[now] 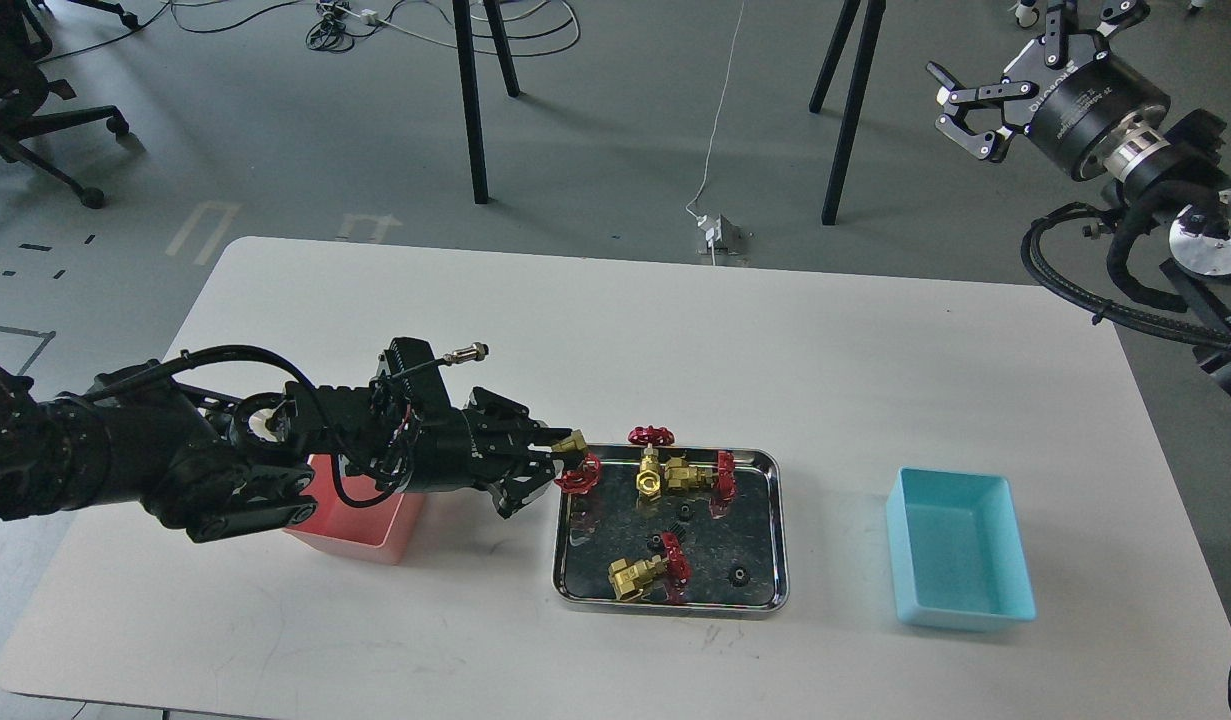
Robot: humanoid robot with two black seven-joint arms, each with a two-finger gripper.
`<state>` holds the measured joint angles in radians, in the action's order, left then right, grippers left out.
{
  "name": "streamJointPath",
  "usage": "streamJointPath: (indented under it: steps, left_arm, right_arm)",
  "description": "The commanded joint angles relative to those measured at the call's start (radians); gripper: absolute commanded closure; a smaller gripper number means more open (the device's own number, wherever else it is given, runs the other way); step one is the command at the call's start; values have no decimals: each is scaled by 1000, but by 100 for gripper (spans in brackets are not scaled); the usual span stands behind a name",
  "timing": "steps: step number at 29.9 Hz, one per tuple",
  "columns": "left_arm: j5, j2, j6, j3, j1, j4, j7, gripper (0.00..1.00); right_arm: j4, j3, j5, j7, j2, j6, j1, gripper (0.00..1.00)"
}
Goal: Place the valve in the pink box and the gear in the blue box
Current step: 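Carry the valve over the pink box with the left gripper, then open the left gripper to drop the valve into the pink box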
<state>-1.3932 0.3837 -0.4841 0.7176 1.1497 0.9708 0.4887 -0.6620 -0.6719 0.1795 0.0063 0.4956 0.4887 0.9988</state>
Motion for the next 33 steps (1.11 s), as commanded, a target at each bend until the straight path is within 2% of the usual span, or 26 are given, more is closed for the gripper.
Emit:
streamJointPath:
  steps: [1,4,9,13,15,27,33]
  left_arm:
    - [-3,85,-4,-55,4,92,0,76]
    - [-6,168,-2,-79,25,169,0,76]
    - [-29,305,-5,-104,33,190,0,76]
    - [-29,382,-5,-130,28,226,0,76]
    - [-30,402,-5,-130,22,227,0,76]
    - [-33,511,-5,-125,-99,229,0,76]
    - [-33,521,-5,-125,-151,217,0,76]
  right_arm:
    - [2,0,0,1,-2,0,-2,1]
    - [2,0,0,1,-15,0,0,1]
    - [-7,-5,0,3,-49,0,38,1]
    - [-4,1,0,1,-54,-171,159,1]
    - [-1,3,0,-2,-54,-216,213,1]
    - [-4,3,0,-2,-72,-217,219,1]
    - [-8,3,0,-2,-71,-217,215,1]
